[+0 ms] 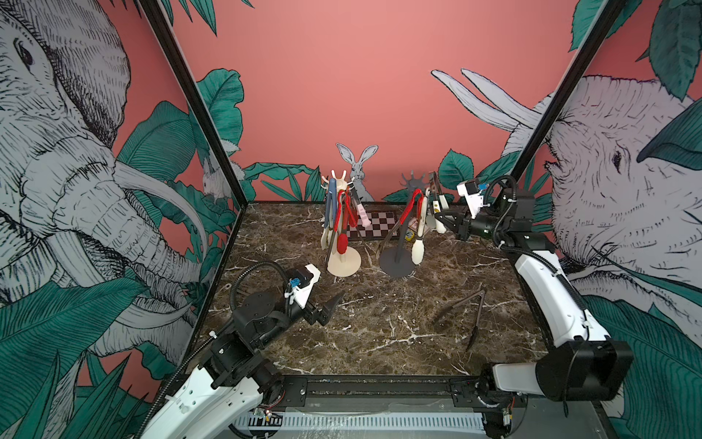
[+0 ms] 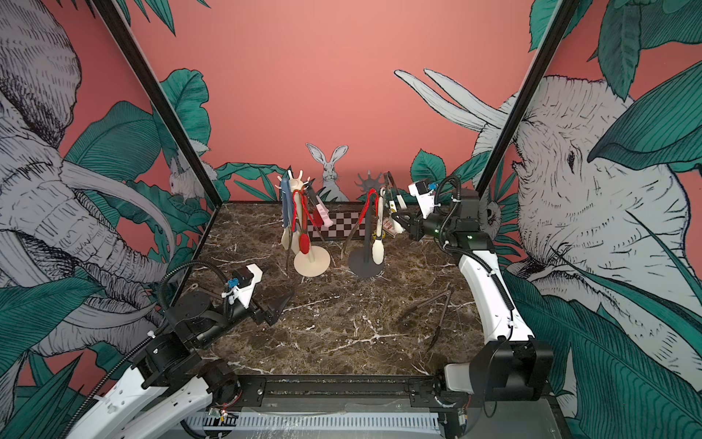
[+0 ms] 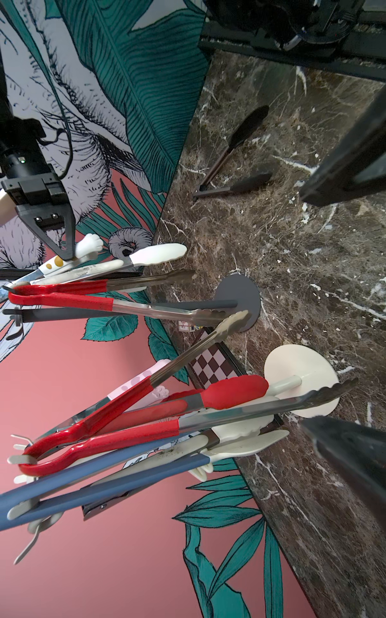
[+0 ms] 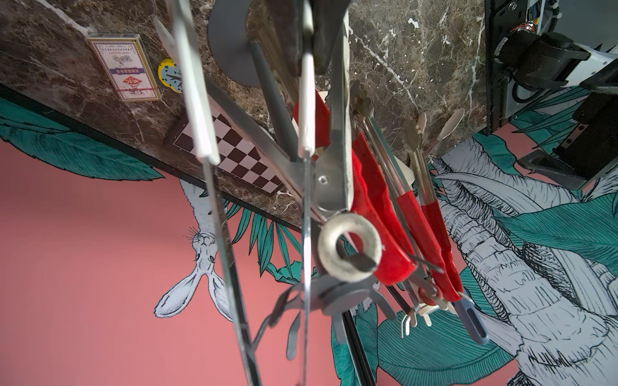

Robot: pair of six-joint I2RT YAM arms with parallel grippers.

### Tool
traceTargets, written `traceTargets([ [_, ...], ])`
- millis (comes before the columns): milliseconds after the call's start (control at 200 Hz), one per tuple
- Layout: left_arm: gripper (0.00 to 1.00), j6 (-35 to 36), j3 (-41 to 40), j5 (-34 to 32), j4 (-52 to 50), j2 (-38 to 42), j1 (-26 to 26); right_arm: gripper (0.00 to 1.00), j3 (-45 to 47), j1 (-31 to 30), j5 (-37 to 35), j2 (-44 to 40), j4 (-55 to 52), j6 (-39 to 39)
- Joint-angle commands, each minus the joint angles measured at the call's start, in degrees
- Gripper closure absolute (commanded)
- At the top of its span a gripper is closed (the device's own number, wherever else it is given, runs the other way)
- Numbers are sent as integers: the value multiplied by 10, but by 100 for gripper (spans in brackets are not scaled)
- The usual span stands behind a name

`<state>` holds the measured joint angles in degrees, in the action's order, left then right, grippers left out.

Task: Hang food tongs on kitchen utensil racks
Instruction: Hang the food tongs on the rack.

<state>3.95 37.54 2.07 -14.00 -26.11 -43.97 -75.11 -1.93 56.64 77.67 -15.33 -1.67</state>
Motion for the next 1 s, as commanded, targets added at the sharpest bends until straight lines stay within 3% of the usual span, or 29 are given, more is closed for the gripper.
traceTargets([
  [0,0,4,-3,-2,3,5,0,100,-26,2,27,5,12,-4],
  [995,1,7,-1,-1,2,1,0,100,-5,3,58,18,-16,-4],
])
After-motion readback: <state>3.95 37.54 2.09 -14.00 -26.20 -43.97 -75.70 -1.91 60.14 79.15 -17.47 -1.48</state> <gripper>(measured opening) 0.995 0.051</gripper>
